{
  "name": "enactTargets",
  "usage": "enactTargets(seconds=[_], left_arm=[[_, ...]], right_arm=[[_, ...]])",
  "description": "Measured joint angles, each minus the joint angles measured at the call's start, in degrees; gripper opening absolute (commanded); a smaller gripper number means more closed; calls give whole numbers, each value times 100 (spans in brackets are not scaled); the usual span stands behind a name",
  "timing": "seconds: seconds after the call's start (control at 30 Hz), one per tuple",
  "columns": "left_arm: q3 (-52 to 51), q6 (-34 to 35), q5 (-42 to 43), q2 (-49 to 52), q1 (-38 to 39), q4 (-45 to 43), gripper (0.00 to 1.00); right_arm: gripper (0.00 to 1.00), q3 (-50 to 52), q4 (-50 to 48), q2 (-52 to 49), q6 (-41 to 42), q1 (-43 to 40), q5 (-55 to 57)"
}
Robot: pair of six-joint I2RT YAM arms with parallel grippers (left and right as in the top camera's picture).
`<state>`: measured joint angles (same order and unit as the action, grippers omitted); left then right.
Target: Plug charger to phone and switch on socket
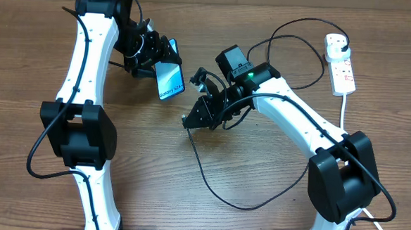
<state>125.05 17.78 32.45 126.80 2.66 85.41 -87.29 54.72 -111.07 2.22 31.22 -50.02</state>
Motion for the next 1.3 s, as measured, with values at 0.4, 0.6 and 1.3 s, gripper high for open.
enactTargets(seconds=[0.4,0.6,1.3], left_arm=[[0,28,-614,0,299,-481,4],[514,197,-914,-15,315,-289,4],[1974,479,-2328,-264,1134,289,4]], right_arm=[[4,0,-610,0,81,0,101],[4,0,-772,4,-13,0,188],[4,0,-1659,568,-243,0,745]])
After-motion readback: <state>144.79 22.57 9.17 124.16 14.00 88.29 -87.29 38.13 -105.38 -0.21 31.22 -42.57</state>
